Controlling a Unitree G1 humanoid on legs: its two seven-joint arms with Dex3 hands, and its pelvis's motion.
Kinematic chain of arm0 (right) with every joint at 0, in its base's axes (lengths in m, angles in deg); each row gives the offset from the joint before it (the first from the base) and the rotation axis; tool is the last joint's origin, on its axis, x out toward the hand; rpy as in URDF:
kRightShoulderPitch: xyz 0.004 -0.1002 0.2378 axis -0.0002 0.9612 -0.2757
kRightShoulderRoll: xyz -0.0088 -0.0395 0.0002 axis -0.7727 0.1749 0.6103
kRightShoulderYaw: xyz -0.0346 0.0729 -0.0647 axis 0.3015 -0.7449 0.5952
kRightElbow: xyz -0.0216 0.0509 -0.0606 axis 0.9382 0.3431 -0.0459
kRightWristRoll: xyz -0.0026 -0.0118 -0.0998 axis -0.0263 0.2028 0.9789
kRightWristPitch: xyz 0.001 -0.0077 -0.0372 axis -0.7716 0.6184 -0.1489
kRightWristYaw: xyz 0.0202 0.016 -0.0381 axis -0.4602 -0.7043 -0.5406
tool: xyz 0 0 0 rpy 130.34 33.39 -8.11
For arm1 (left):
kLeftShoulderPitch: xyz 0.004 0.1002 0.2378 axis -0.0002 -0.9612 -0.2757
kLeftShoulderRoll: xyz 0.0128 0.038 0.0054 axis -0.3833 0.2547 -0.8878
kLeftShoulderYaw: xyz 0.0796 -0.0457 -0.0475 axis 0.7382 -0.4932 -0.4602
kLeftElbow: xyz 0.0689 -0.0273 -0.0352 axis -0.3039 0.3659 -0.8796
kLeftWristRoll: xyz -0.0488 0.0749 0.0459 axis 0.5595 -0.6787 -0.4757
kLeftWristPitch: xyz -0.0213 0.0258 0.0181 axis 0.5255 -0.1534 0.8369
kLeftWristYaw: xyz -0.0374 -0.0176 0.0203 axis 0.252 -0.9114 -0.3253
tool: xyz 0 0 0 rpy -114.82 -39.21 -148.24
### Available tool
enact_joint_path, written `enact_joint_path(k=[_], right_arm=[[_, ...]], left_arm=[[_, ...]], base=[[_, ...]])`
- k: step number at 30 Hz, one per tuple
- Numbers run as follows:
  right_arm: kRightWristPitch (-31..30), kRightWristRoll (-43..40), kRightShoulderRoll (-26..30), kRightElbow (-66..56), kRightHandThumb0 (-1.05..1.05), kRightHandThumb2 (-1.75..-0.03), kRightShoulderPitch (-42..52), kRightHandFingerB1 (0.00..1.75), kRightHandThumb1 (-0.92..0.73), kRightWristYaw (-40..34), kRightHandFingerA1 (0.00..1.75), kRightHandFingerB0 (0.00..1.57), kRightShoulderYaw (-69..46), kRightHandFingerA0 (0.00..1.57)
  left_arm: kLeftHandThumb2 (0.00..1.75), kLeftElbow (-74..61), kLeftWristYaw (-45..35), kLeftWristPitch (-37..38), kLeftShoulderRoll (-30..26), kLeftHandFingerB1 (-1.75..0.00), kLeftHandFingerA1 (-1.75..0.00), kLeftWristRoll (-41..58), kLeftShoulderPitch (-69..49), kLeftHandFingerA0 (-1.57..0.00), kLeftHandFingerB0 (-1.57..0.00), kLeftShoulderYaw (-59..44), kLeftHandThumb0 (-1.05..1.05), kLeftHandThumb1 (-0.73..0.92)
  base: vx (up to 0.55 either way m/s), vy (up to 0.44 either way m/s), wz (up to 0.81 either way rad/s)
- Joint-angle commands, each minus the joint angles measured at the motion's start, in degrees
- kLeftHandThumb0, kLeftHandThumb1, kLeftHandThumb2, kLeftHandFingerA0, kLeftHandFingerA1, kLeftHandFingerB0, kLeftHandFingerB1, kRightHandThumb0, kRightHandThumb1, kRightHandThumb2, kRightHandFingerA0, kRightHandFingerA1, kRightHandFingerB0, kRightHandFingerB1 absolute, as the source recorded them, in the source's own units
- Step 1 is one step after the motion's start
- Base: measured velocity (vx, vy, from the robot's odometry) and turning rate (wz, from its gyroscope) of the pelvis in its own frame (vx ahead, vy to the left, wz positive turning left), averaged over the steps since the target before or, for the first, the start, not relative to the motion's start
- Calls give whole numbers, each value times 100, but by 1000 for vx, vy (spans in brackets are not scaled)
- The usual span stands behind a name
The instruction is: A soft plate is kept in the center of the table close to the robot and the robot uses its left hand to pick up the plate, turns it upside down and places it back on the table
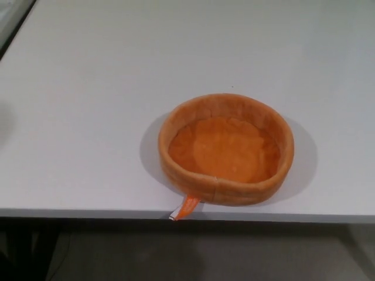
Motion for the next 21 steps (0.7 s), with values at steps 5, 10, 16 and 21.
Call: enact_joint_path(k=[5, 10, 16, 21], right_arm=[[1533, -491, 293, -123, -63, -65, 243, 31, -85, 708, 36, 26, -261, 43], [1591, -534, 270, 89, -62, -66, 123, 30, -84, 815, 35, 26, -268, 43], [1599, -662, 256, 137, -62, -66, 88, 30, -84, 973, 34, 26, -317, 43], [1700, -591, 245, 158, -62, -66, 110, 30, -84, 995, 35, 26, -299, 42]], left_arm=[[67, 30, -453, 1906, -8, -30, -36, 675, -188, -32, -28, -163, -82, 86], [68, -846, -943, 1748, 170, -28, -39, 1505, -615, -23, -22, -62, -84, 90], [68, -1586, -995, 1471, 231, -27, -37, 1883, -765, -20, -19, -195, -83, 88], [68, -2425, -917, 1243, 219, -27, -36, 2120, -1000, -22, -19, -426, -84, 89]], base=[[0, 0, 0], [0, 0, 0], [0, 0, 0], [0, 0, 0]])
